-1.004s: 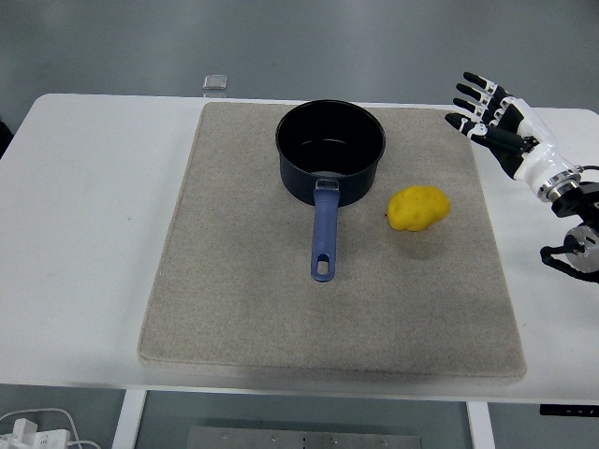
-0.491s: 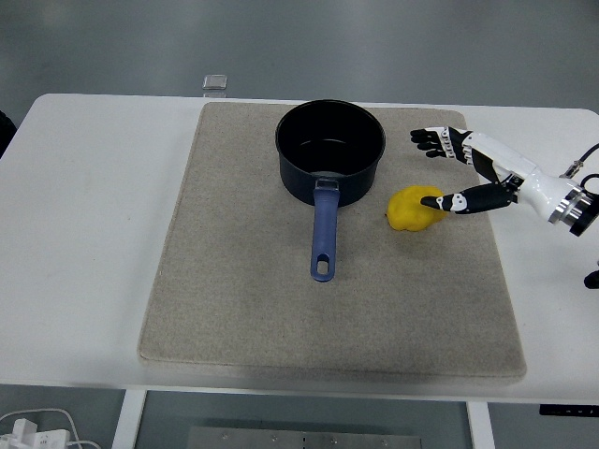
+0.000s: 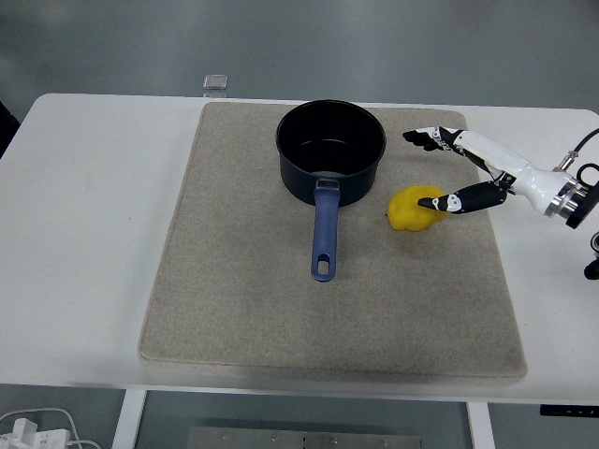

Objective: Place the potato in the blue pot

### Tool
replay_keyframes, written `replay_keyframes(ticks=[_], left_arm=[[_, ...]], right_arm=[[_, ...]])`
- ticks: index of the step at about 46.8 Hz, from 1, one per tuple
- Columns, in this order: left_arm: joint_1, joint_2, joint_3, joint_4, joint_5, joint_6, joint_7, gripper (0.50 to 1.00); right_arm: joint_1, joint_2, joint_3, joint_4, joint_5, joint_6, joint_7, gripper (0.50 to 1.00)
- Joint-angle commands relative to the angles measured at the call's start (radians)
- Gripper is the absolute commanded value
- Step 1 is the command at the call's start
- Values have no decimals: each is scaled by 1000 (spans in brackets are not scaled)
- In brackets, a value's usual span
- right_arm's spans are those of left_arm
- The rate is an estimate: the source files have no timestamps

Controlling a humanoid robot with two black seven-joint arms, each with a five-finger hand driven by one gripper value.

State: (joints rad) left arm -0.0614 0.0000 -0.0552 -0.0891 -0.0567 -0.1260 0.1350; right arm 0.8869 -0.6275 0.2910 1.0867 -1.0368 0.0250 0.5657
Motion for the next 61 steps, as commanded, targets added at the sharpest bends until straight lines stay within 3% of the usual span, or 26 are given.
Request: replay_keyframes(ticks=[1,13,25,61], left_arm=[[0,0,2,2,-2,0,0,999],[0,0,2,0,0,0,0,999],[0,0,0,5,-2,0,0,999],[2,0,0,12,-3,2,0,999]], right_arm=[[10,2,-36,-1,-6,0,0,901],[11,49,-46,-4,-46,-2,23,901],[9,92,-52,-85,-52,-25,23,901],[3,115,-90,-149,-49,-27,34,901]])
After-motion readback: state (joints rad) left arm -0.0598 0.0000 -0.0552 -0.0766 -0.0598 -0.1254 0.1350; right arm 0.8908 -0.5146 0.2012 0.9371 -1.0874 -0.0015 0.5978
